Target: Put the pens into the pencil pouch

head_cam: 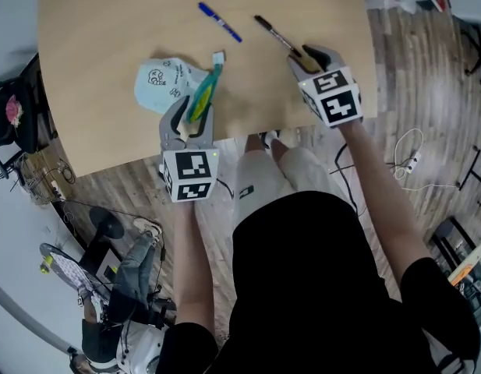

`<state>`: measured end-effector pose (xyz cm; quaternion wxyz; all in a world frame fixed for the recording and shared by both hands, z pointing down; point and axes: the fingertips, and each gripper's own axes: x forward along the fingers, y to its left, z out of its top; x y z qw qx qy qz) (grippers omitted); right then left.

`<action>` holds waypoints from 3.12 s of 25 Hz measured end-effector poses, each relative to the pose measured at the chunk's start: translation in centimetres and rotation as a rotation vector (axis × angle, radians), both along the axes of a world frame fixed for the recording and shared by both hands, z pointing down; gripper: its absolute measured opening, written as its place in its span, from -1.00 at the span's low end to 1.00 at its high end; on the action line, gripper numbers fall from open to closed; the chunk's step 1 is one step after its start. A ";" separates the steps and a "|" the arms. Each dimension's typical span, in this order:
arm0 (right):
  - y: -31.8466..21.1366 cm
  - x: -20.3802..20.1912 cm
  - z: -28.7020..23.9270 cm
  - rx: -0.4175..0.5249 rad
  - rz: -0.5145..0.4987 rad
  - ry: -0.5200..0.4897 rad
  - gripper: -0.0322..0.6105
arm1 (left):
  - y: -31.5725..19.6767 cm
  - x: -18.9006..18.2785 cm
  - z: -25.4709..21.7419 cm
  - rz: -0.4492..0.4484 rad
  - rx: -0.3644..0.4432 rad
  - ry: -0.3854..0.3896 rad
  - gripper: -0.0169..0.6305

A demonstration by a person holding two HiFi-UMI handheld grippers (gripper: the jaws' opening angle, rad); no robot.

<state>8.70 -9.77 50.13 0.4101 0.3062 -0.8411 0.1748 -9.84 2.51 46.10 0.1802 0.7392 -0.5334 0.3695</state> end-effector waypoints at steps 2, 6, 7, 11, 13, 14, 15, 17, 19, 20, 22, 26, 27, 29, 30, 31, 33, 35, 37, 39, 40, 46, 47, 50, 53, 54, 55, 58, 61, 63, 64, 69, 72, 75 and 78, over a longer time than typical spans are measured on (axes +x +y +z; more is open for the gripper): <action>-0.1 -0.1 0.4 0.000 0.000 0.014 -0.40 | -0.2 0.0 0.5 0.009 0.000 0.003 -0.42; 0.5 0.3 1.0 0.005 0.000 0.040 -0.41 | 0.1 0.3 1.0 0.038 -0.004 -0.005 -0.43; 0.6 0.3 1.1 0.007 0.003 0.043 -0.41 | 0.1 0.3 1.1 0.044 -0.005 -0.009 -0.44; 0.1 -0.1 1.5 0.004 0.019 0.039 -0.44 | -0.6 -0.3 1.2 0.050 -0.003 -0.009 -0.55; 0.1 -0.1 1.7 0.005 0.030 0.039 -0.48 | -0.7 -0.3 1.0 0.051 0.004 -0.008 -0.59; 0.2 0.0 1.7 0.007 0.036 0.043 -0.50 | -0.6 -0.3 1.0 0.054 0.008 -0.007 -0.62; 0.4 0.2 1.7 0.011 0.040 0.047 -0.52 | -0.5 -0.2 0.9 0.057 0.011 -0.006 -0.68; 0.6 0.3 1.7 0.016 0.048 0.048 -0.55 | -0.5 -0.2 0.8 0.061 0.013 0.003 -0.70; 0.8 0.2 1.7 0.015 0.050 0.044 -0.59 | -0.8 -0.2 0.6 0.059 0.021 0.026 -0.72; 0.8 0.1 1.8 0.014 0.051 0.042 -0.61 | -1.1 -0.2 0.5 0.060 0.026 0.039 -0.74; 0.8 -0.2 1.8 0.010 0.053 0.039 -0.67 | -1.6 -0.2 0.2 0.067 0.027 0.059 -0.74; 1.1 -0.3 1.9 0.008 0.064 0.041 -0.75 | -2.0 -0.2 -0.3 0.068 0.030 0.101 -0.74; 1.1 -0.3 1.9 0.008 0.067 0.045 -0.75 | -2.1 -0.2 -0.4 0.065 0.033 0.111 -0.74; 1.2 -0.3 1.9 0.009 0.067 0.060 -0.75 | -2.3 -0.4 -0.7 0.060 0.040 0.135 -0.74; 1.2 -0.3 1.9 0.010 0.065 0.068 -0.76 | -2.3 -0.4 -0.9 0.056 0.042 0.151 -0.74; 1.2 -0.3 1.9 0.009 0.065 0.072 -0.76 | -2.4 -0.5 -1.1 0.050 0.045 0.168 -0.74; 1.3 -0.3 1.7 0.007 0.073 0.070 -0.76 | -2.5 -0.6 -1.3 0.039 0.050 0.202 -0.74; 1.3 -0.1 1.3 0.001 0.092 0.062 -0.76 | -2.7 -0.8 -1.4 0.034 0.055 0.221 -0.74; 1.3 0.0 0.9 -0.008 0.111 0.051 -0.77 | -2.9 -1.0 -1.6 0.029 0.061 0.239 -0.74; 1.4 0.3 0.3 -0.012 0.121 0.046 -0.77 | -3.1 -1.1 -1.9 0.021 0.067 0.261 -0.75; 1.5 0.4 -0.1 -0.011 0.122 0.045 -0.77 | -3.2 -1.1 -2.0 0.020 0.071 0.266 -0.75; 2.1 0.4 -3.3 0.000 0.127 0.001 -0.77 | -4.6 -1.6 -2.5 0.016 0.091 0.277 -0.76; 2.3 0.2 -3.8 0.000 0.124 -0.006 -0.77 | -4.8 -1.6 -2.7 0.015 0.095 0.280 -0.76; 3.0 -0.4 -5.4 0.006 0.097 -0.027 -0.77 | -5.5 -1.8 -3.3 0.013 0.107 0.289 -0.77; 3.6 -1.0 -6.5 0.008 0.067 -0.046 -0.77 | -6.3 -2.0 -3.7 0.008 0.117 0.296 -0.78; 3.8 -1.2 -6.7 0.007 0.060 -0.054 -0.77 | -6.5 -2.1 -3.7 0.004 0.118 0.299 -0.79; 4.0 -1.4 -6.9 0.003 0.054 -0.065 -0.77 | -6.7 -2.0 -3.7 0.002 0.117 0.302 -0.79; 5.3 -2.5 -7.2 -0.025 0.019 -0.096 -0.77 | -6.9 -2.1 -3.7 -0.011 0.115 0.304 -0.80; 6.3 -3.6 -7.4 -0.040 -0.030 -0.115 -0.77 | -7.2 -2.1 -3.7 -0.026 0.116 0.309 -0.86; 7.0 -4.2 -7.4 -0.052 -0.058 -0.122 -0.77 | -7.2 -1.9 -3.8 -0.026 0.115 0.308 -0.87; 7.3 -4.4 -7.4 -0.058 -0.072 -0.123 -0.77 | -7.3 -1.8 -3.8 -0.027 0.113 0.307 -0.87; 8.6 -5.3 -7.2 -0.079 -0.134 -0.128 -0.77 | -7.4 -1.7 -3.7 -0.035 0.117 0.308 -0.87; 9.3 -5.8 -7.0 -0.090 -0.167 -0.128 -0.77 | -7.4 -1.8 -3.8 -0.043 0.122 0.312 -0.87; 10.0 -6.4 -6.8 -0.099 -0.197 -0.124 -0.77 | -7.2 -1.9 -3.8 -0.043 0.125 0.311 -0.87; 10.6 -7.1 -6.6 -0.108 -0.225 -0.120 -0.77 | -7.0 -2.0 -3.8 -0.041 0.123 0.310 -0.87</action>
